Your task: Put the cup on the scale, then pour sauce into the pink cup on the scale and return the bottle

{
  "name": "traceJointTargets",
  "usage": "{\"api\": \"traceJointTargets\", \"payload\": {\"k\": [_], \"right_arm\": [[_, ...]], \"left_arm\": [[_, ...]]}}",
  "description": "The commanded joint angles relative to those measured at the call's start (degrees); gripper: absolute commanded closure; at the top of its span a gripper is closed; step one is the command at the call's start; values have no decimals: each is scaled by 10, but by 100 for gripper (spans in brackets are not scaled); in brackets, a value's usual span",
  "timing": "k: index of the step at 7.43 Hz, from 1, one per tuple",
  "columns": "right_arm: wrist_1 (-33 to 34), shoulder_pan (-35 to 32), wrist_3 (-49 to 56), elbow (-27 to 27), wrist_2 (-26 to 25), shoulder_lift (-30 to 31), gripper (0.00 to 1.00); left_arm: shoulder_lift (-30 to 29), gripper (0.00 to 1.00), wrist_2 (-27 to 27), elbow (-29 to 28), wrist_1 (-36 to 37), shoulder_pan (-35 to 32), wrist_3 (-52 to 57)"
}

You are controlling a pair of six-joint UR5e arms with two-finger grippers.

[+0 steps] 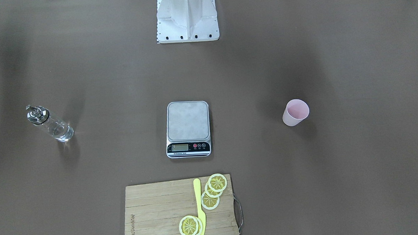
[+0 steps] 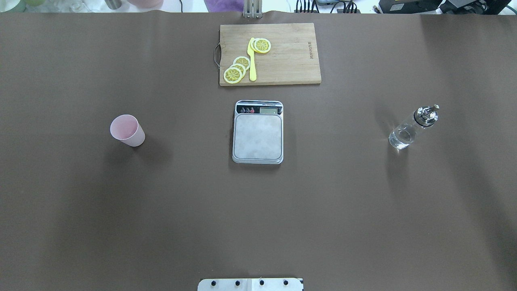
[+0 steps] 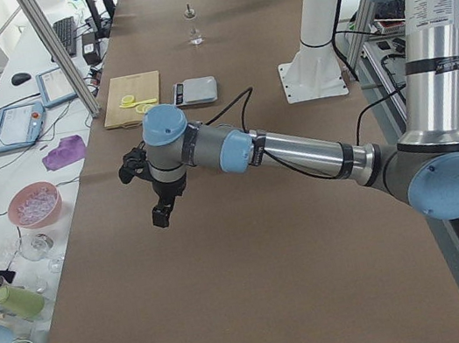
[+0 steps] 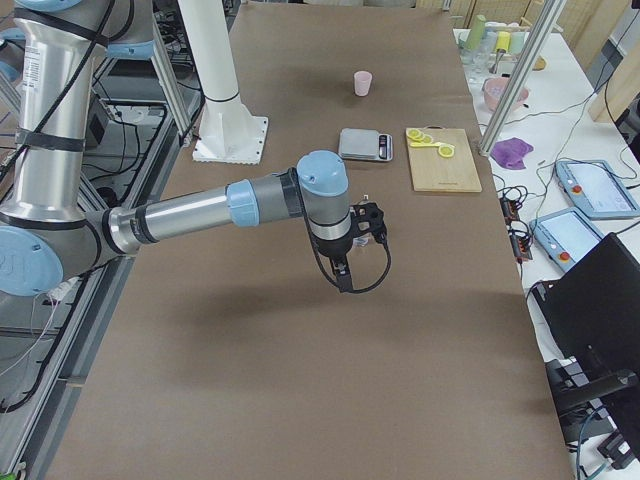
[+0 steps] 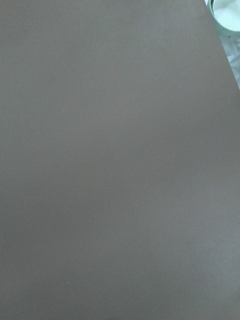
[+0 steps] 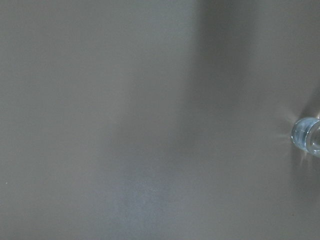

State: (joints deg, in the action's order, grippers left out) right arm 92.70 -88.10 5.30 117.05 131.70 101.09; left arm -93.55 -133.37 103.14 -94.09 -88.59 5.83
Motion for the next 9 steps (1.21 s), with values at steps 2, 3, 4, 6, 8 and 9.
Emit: {"api": "traceJointTargets", "payload": {"k": [2,3,4,6,8,9], "right_arm": [[-2,0,-4,3,3,2,0],[-1,2,-5,2,4,3,0],[-1,3,-5,3,13,3,0],[-1,5,-18,3,25,11,0],[-25,23,-82,4,25,18,0],[-60,36,-125,3,25,31,2]], "left_arm": [[6,2,0,2,-39,0,-10],[5,2,0,1,-55,2,-16],[0,2,-1,6,-56,3,-17],[6,2,-9,6,-63,27,-116],[6,2,-15,5,-134,102,-277],[6,2,-10,2,-194,152,-379]]}}
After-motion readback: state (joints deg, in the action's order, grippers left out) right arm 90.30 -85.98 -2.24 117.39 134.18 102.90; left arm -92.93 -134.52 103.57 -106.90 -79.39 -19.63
